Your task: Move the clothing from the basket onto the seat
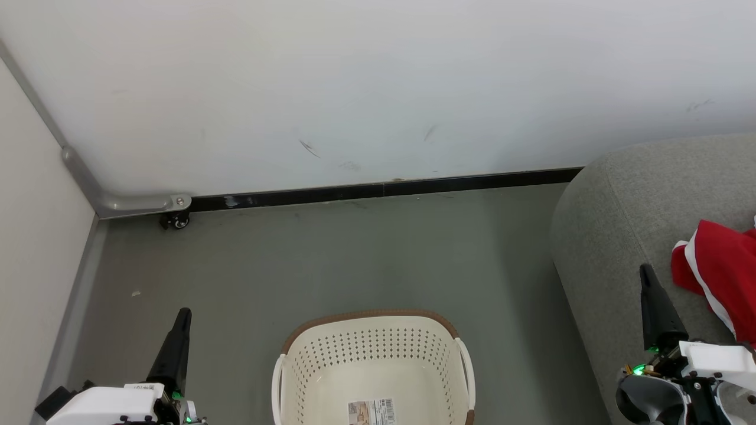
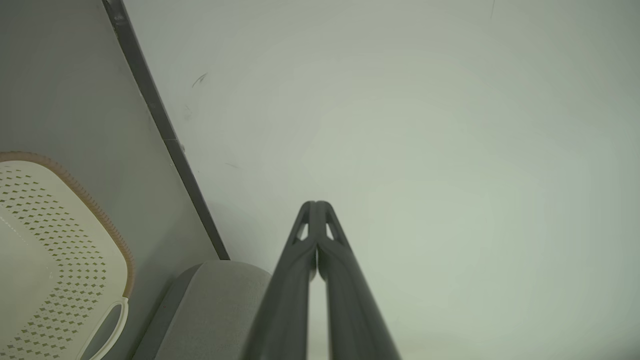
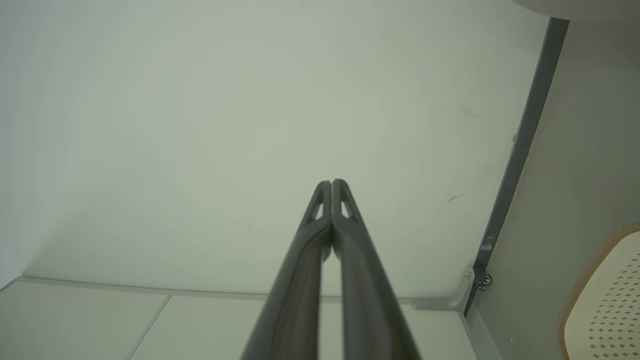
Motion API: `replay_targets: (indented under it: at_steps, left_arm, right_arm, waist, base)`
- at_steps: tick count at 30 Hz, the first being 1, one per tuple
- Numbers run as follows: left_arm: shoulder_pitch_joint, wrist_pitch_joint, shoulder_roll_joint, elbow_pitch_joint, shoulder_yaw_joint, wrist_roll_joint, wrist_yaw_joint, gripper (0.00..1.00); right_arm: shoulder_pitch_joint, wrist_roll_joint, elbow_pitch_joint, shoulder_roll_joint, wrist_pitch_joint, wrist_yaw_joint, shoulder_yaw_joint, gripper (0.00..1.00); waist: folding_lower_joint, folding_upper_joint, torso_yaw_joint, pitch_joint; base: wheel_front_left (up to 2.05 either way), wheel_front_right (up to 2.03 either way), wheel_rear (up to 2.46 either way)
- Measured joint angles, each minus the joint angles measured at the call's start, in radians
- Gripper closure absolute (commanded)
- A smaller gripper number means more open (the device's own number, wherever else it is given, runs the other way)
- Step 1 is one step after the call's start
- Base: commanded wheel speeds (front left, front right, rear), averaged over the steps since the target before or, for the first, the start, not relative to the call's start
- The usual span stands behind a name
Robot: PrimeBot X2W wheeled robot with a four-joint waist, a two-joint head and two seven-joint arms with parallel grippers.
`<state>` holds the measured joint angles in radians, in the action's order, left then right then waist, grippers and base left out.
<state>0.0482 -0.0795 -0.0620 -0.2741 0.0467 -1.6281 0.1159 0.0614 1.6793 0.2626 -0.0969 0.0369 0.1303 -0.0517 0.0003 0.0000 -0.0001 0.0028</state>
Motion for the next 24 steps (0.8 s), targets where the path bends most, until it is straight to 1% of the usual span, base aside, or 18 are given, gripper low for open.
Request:
replay_targets:
  at_steps: [24]
  left_arm:
    - [0.002, -0.001, 0.000, -0.004, 0.001, 0.000, 0.004, 1.00]
  right_arm:
    - [0.000, 0.000, 0.000, 0.000, 0.002, 0.000, -0.003, 1.00]
  waist:
    - [-0.0001, 0.0000, 0.000, 0.000]
  base:
    - [0.00, 0.00, 0.00]
